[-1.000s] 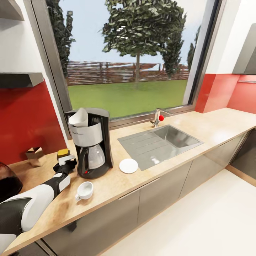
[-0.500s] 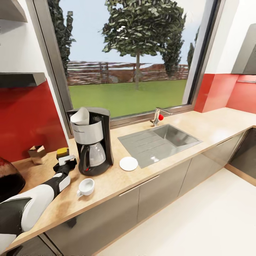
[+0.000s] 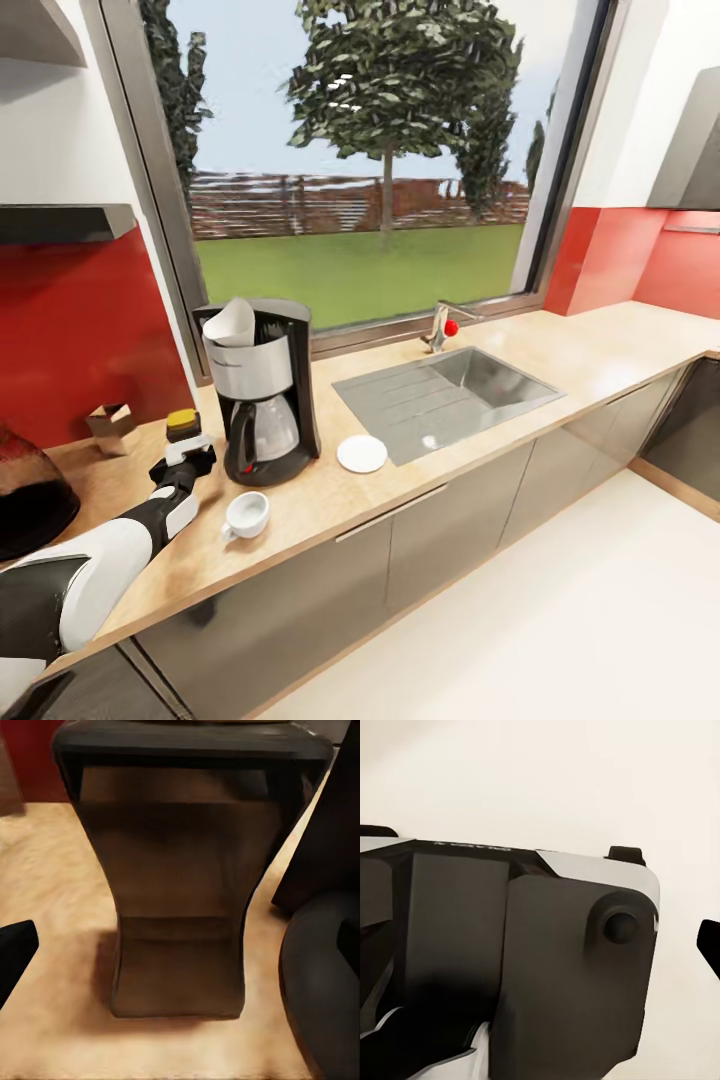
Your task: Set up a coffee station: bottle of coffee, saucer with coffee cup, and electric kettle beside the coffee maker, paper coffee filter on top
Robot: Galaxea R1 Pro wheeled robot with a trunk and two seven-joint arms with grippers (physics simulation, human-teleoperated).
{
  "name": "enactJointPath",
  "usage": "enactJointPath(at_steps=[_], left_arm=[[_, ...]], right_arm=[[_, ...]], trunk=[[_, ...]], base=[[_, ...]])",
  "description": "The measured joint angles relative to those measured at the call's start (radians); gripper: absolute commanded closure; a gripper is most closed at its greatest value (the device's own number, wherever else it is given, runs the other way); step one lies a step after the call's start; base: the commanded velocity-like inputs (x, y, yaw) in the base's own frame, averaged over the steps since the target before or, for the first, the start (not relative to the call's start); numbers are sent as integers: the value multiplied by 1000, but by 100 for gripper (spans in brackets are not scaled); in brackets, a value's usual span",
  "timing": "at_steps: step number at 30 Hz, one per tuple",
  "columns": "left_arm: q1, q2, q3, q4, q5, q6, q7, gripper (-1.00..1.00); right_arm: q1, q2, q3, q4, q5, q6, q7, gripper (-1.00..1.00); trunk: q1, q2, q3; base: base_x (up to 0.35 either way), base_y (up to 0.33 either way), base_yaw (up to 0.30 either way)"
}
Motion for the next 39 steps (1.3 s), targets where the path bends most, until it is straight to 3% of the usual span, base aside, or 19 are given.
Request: enactJointPath(at_steps=[9, 32, 34, 36, 37, 39], left_arm=[[0, 0, 0, 0, 0, 0, 0, -100], [1, 0, -1, 3, 0, -2, -6, -100], [10, 0, -1, 3, -2, -9, -42, -100], [37, 1, 0, 3, -2, -22, -126, -100], [71, 9, -1, 2, -11, -57, -269, -100], [83, 17, 2, 2, -8, -81, -341, -100]], right_arm=[[0, 0, 0, 0, 0, 0, 0, -100], [0, 3, -4, 0, 1, -1, 0, -100], [0, 2, -6, -1, 2, -1, 0, -100], [-1, 1, -7, -1, 1, -2, 0, -100], [0, 1, -7, -3, 1, -24, 0, -100], [0, 2, -7, -4, 1, -48, 1, -100]], trunk=[[0, 0, 0], [0, 0, 0], [0, 0, 0], [0, 0, 0], [0, 0, 0], [0, 0, 0]], base=[[-34, 0, 0], [-274, 0, 0], [-21, 0, 0], [-7, 0, 0], [-2, 0, 0], [-1, 0, 0]])
